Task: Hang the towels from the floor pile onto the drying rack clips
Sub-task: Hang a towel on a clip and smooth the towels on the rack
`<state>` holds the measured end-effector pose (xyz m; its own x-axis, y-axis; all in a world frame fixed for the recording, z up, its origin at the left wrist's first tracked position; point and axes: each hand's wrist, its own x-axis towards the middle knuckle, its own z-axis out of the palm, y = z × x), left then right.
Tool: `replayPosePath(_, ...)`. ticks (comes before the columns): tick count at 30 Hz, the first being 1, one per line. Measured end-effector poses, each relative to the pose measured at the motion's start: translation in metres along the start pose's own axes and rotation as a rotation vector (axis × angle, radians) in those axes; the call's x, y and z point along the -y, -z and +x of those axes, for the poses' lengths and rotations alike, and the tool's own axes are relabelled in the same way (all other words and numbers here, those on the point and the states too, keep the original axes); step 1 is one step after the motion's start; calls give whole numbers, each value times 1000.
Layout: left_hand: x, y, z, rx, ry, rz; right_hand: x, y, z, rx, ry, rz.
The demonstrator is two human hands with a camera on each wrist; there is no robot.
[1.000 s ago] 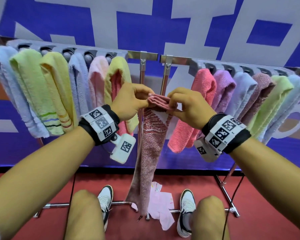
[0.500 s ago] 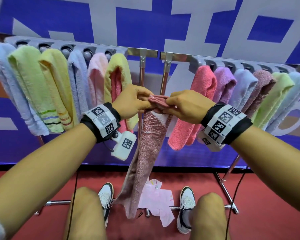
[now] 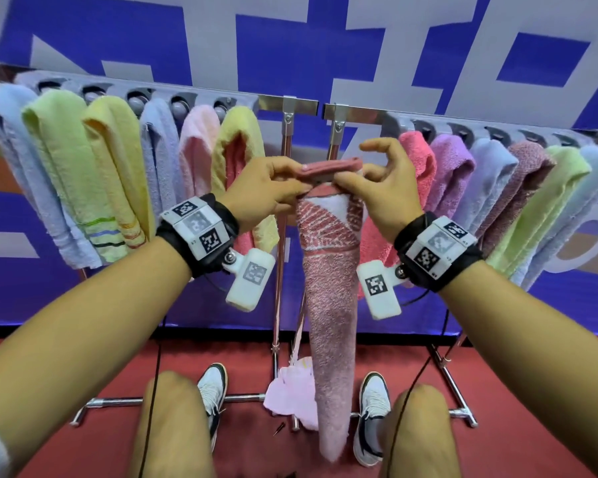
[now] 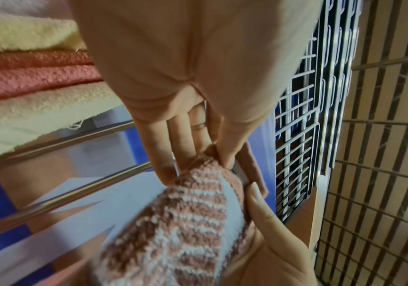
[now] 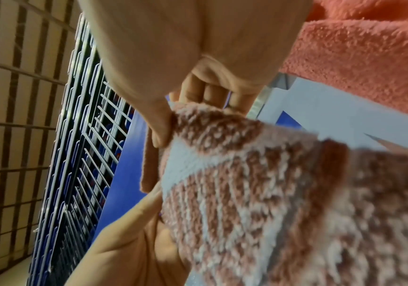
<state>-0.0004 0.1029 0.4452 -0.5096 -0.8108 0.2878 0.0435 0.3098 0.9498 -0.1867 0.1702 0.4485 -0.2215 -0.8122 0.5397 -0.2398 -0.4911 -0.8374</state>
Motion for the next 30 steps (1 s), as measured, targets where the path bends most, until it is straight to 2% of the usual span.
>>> replayPosePath(2,-4,-6,1,-17,-13,-80,2,-1,3,37,-5,0)
replayPosePath(6,-5,-15,5,-61,-12,-142,6,-7,10,244,35,-48)
replayPosePath(9,1,-18,6,-88,-7,-198,8,-7,15,232,55,-71)
replayPosePath(11,10,-23,4,-15,8,-242,10,-8,18,224,34,-52)
replayPosePath(13,28,-30,1,70,48,-187,13,-10,24,210,16,-51)
replayPosePath(15,51,-39,-8,115,104,-52,20,-10,33,138,14,-61)
replayPosePath(17,72,-43,-14,123,139,15,30,-2,46,4,7,2)
replayPosePath(20,81,-40,-16,23,127,-32,42,13,62,-220,-12,159)
replayPosePath(22,68,-37,-14,-18,126,-115,35,18,61,-273,-130,242)
replayPosePath(24,51,-34,-8,-41,105,-153,16,13,47,-74,-328,322)
replayPosePath(26,34,-30,-2,-66,69,-160,-1,3,26,171,-546,224)
replayPosePath(27,27,-27,1,-66,52,-171,-7,0,19,233,-610,182)
replayPosePath(28,22,-24,2,-60,40,-194,-10,-2,15,238,-637,167)
replayPosePath(30,20,-16,1,-24,75,-282,-10,-4,17,110,-612,209)
